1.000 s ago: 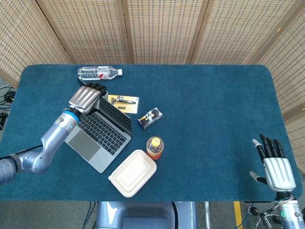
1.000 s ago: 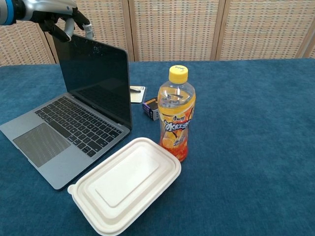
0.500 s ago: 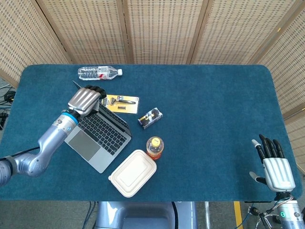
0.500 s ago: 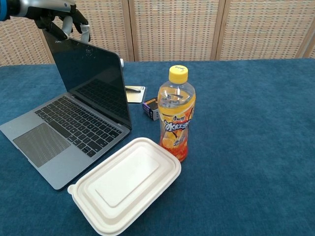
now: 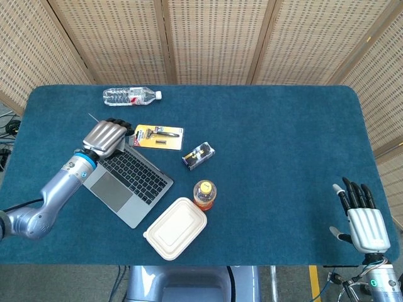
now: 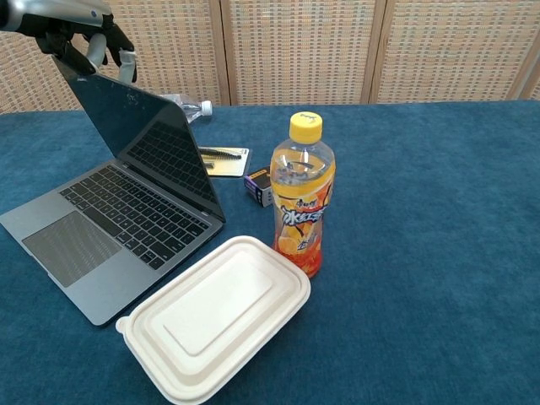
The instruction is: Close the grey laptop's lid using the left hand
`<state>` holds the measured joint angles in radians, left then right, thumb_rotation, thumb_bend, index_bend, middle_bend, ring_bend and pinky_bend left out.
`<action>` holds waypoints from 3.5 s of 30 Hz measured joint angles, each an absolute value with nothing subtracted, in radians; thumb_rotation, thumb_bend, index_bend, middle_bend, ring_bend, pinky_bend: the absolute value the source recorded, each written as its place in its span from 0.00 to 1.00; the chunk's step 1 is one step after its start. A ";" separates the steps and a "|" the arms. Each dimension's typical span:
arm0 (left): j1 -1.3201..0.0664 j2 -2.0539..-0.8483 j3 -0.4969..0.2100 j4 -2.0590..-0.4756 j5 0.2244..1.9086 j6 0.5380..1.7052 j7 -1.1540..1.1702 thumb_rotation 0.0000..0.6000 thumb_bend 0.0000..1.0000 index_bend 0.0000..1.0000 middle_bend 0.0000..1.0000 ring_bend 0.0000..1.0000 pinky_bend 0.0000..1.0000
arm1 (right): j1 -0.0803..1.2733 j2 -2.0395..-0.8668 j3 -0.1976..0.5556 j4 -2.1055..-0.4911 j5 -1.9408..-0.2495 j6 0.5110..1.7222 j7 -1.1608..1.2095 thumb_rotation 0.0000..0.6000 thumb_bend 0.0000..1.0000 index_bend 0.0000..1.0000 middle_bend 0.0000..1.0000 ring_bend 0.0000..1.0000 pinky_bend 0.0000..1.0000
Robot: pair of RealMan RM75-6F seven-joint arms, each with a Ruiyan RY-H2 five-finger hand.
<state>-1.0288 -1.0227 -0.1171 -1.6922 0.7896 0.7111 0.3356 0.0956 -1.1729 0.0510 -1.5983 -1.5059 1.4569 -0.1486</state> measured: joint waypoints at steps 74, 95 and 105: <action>-0.820 -1.028 0.079 -1.775 1.105 0.688 0.295 1.00 1.00 0.51 0.32 0.22 0.22 | 0.093 -1.172 0.044 -1.609 -1.520 1.463 -0.155 1.00 0.00 0.13 0.00 0.00 0.00; -0.805 -1.102 0.109 -1.725 1.083 0.671 0.333 1.00 1.00 0.51 0.32 0.22 0.22 | 0.093 -1.170 0.045 -1.609 -1.522 1.464 -0.148 1.00 0.00 0.13 0.00 0.00 0.00; -0.783 -1.103 0.102 -1.723 1.091 0.700 0.304 1.00 0.82 0.51 0.25 0.21 0.22 | 0.092 -1.171 0.045 -1.609 -1.523 1.465 -0.148 1.00 0.00 0.12 0.00 0.00 0.00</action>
